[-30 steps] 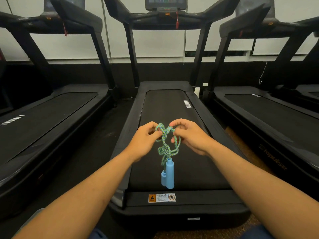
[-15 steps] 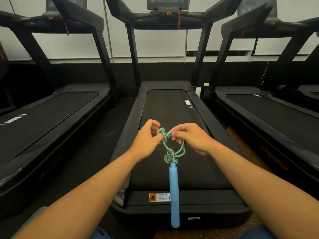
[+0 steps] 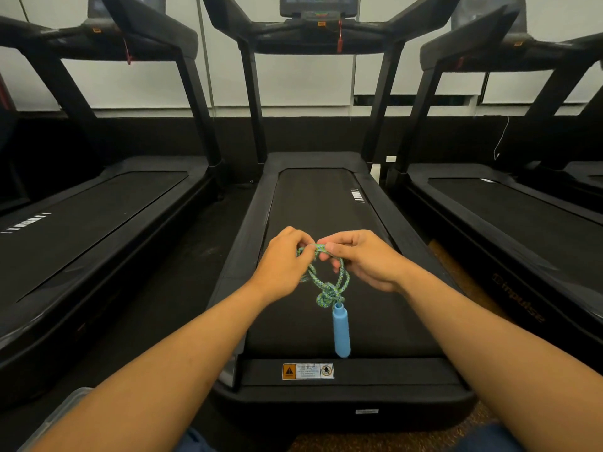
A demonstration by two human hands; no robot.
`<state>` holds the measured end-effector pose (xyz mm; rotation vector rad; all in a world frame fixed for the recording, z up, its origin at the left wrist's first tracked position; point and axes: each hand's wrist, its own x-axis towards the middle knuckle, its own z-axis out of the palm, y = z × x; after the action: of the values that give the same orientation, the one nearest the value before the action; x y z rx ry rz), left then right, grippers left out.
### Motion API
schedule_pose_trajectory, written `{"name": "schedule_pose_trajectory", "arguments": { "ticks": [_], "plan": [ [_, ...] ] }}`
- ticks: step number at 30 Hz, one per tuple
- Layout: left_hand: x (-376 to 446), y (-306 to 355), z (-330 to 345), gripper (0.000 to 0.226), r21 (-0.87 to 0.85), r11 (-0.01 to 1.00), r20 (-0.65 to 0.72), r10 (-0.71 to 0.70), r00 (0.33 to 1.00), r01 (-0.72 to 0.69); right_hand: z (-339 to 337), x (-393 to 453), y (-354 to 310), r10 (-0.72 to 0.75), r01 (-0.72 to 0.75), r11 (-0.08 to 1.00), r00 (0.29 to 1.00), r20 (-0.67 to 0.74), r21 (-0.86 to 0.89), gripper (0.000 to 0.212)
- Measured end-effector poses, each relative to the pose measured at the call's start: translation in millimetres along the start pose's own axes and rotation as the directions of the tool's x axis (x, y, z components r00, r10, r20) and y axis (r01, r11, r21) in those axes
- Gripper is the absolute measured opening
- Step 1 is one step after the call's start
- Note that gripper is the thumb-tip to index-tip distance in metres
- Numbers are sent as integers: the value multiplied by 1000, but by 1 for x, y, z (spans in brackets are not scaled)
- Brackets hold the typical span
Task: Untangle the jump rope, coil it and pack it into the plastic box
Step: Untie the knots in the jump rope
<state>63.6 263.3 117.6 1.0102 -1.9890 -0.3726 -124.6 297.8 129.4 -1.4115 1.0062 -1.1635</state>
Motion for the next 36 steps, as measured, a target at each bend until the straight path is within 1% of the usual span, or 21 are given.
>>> {"name": "schedule_pose_trajectory", "arguments": {
  "ticks": [2, 5, 6, 9, 11, 15, 17, 19, 20, 22, 24, 26, 27, 28, 30, 32, 34, 36],
  "plan": [
    [1, 0, -1, 11, -36, 995, -2, -91, 996, 91, -2, -1, -3, 46, -50, 994, 998, 48, 92, 29],
    [3, -4, -4, 13, -158, 968, 19, -192, 981, 192, -4, -4, -5, 104, -113, 987, 991, 80, 113, 31],
    [3, -5, -5, 13, -178, 961, 23, -210, 977, 211, -5, -5, -5, 116, -126, 986, 989, 86, 111, 31],
    [4, -8, -7, 13, -147, 961, -21, -241, 970, 235, -5, -5, -5, 147, -159, 979, 984, 106, 124, 30],
    [5, -11, -8, 13, -149, 958, -24, -251, 968, 245, -5, -5, -6, 163, -177, 973, 981, 102, 149, 30],
    [1, -17, -2, 6, -156, 963, 9, -219, 976, 218, -4, -3, -8, 133, -141, 954, 990, 48, 264, 32],
    [-1, -15, 0, 15, -165, 965, -35, -211, 977, 202, -4, -1, -10, 103, -89, 935, 994, -21, 342, 34],
    [-3, -12, 1, 27, -211, 952, -79, -245, 966, 224, -5, 1, -12, 76, -30, 911, 992, -97, 412, 33],
    [-5, -10, 1, 35, -233, 940, -71, -271, 960, 248, -6, 2, -14, 65, 0, 898, 989, -131, 440, 31],
    [-9, -9, 3, 49, -267, 918, 17, -298, 954, 292, -6, 3, -15, 50, 48, 877, 981, -189, 479, 27],
    [-15, -10, 8, 53, -260, 914, 185, -269, 945, 311, -5, 5, -16, 48, 79, 859, 971, -233, 506, 26],
    [-24, -12, 18, 53, -164, 941, 360, -224, 906, 297, -2, 8, -16, 46, 102, 843, 965, -259, 528, 27],
    [-27, -14, 24, 55, -108, 952, 419, -217, 882, 285, -1, 9, -16, 46, 107, 840, 963, -266, 532, 27],
    [-29, -16, 29, 53, -72, 957, 448, -219, 867, 279, 0, 10, -16, 44, 110, 841, 962, -270, 530, 27],
    [-30, -16, 33, 38, -72, 953, 450, -232, 862, 294, 1, 9, -17, 40, 113, 851, 960, -278, 513, 28],
    [-25, -17, 28, 25, -148, 929, 449, -242, 860, 339, -2, 8, -16, 33, 116, 868, 957, -288, 483, 29],
    [-21, -14, 17, 16, -264, 876, 454, -257, 853, 405, -5, 5, -13, 26, 111, 897, 953, -301, 429, 28],
    [-17, -12, 7, 12, -356, 832, 413, -268, 871, 425, -8, 3, -9, 20, 100, 928, 949, -315, 359, 26]
  ]
}}
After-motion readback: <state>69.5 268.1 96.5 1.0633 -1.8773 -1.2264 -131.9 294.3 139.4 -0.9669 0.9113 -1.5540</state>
